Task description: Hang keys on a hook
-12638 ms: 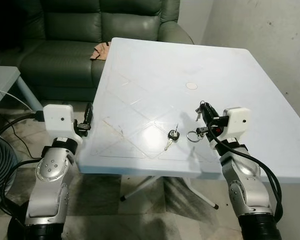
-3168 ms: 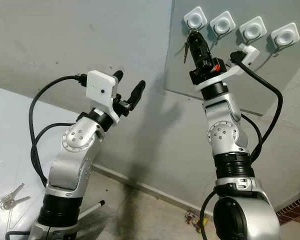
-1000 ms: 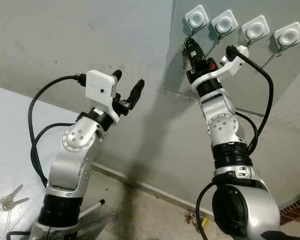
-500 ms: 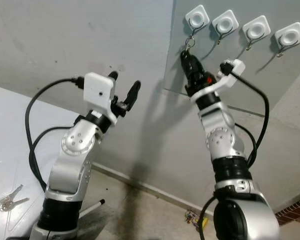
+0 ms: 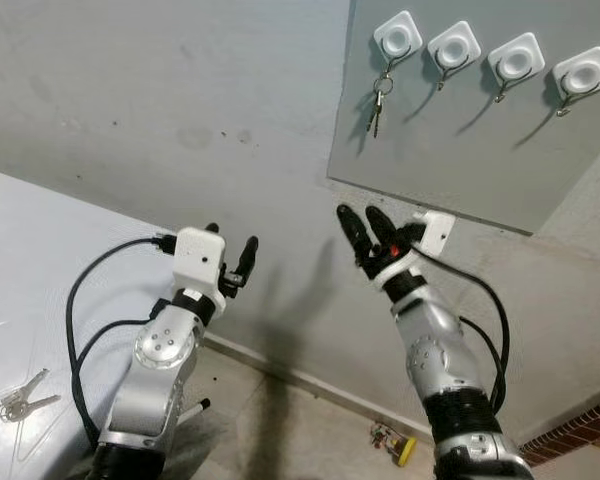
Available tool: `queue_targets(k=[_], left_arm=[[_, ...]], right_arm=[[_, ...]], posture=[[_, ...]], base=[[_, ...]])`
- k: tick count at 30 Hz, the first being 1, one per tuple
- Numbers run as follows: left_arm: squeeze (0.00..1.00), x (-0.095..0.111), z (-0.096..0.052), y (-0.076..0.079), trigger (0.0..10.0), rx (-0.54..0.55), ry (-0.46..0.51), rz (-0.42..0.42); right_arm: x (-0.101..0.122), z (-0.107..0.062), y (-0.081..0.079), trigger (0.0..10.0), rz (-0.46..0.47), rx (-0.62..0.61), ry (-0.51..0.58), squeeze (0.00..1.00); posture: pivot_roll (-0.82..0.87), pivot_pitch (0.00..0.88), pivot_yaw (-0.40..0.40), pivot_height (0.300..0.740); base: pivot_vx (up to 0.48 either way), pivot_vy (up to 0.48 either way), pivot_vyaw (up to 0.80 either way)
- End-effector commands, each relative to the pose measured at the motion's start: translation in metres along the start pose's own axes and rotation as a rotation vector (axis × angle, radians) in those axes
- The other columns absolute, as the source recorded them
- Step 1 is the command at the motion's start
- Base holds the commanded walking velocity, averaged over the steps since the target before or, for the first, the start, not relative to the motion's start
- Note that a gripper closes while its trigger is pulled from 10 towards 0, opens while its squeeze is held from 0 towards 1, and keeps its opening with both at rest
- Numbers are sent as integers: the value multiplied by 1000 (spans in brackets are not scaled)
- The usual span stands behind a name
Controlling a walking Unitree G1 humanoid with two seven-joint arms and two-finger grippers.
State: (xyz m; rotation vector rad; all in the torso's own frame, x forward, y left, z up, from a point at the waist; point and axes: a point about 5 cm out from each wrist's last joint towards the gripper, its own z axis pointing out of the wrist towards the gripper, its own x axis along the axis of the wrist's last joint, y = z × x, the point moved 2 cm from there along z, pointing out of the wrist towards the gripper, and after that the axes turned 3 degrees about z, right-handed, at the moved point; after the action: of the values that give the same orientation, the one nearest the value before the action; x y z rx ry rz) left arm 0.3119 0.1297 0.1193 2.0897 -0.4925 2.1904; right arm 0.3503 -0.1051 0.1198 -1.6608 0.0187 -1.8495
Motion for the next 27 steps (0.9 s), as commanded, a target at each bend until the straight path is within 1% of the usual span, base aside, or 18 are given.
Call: queue_targets(k=[1,2,3,4,5,7,8,9,11,13,14,16,19,20,21,22,26,27], left_arm=[[0,-8,-2,4,10000,-17,-14,1],[0,-15,-3,5,10000,-18,-34,7],[0,-28,-6,6,10000,-18,-71,5],[0,-42,-10,8,10000,-21,-111,-1],[0,-48,-11,9,10000,-22,-126,-10],[0,-51,-12,10,10000,-23,-134,-18],[0,-66,-16,11,10000,-30,-175,-26],[0,-66,-16,11,10000,-30,-175,-26],[0,-83,-21,14,10000,-34,-221,-18],[0,-96,-27,16,10000,-41,-265,-40],[0,-110,-31,16,10000,-27,-311,-39],[0,-119,-35,18,10000,-21,-344,-10],[0,-122,-36,18,10000,-16,-352,-3],[0,-141,-46,20,10000,9,-445,-25],[0,-141,-46,20,10000,9,-445,-25],[0,-148,-50,21,10000,19,-483,-33],[0,-149,-50,21,10000,19,-480,-34],[0,-163,-62,25,10000,20,-551,-14]], right_arm=[[-4,-2,1,10000,-23,6,-15,1000],[-9,-5,3,10000,-35,0,-33,404],[-19,-12,6,10000,-65,-6,-73,0],[-31,-20,11,10000,-85,-21,-116,0],[-36,-24,13,10000,-95,-27,-132,0],[-38,-25,13,10000,-99,-28,-141,0],[-51,-35,18,10000,-122,-45,-196,0],[-51,-35,18,10000,-122,-45,-196,0],[-66,-47,25,10000,-146,-71,-261,0],[-76,-56,29,10000,-168,-89,-312,0],[-87,-68,35,10000,-189,-119,-370,0],[-95,-77,40,10000,-209,-142,-418,0],[-98,-81,41,10000,-225,-152,-437,0],[-111,-103,53,10000,-260,-214,-533,0],[-111,-103,53,10000,-260,-214,-533,0],[-117,-113,57,10000,-277,-240,-574,0],[-117,-113,57,10000,-282,-240,-574,0],[-128,-141,71,10000,-313,-317,-700,0]], posture=[[-66,37,-15,740],[-65,38,-14,740],[-65,38,-14,740],[-67,41,-12,740],[-67,41,-12,740],[-67,41,-12,740],[-69,42,-12,740],[-69,42,-12,740],[-70,46,-9,740],[-72,48,-8,740],[-77,49,-6,740],[-77,49,-6,740],[-77,49,-6,740],[-83,49,-5,740],[-83,49,-5,740],[-83,49,-5,740],[-83,49,-5,740],[-90,49,1,740]], base=[[0,0,0],[0,0,0],[0,0,0],[0,0,0],[0,0,0],[0,0,0],[0,0,0],[0,0,0],[0,0,0],[0,0,0],[0,0,0],[0,0,0],[0,0,0],[0,0,0],[0,0,0],[0,0,0],[0,0,0],[0,0,0]])
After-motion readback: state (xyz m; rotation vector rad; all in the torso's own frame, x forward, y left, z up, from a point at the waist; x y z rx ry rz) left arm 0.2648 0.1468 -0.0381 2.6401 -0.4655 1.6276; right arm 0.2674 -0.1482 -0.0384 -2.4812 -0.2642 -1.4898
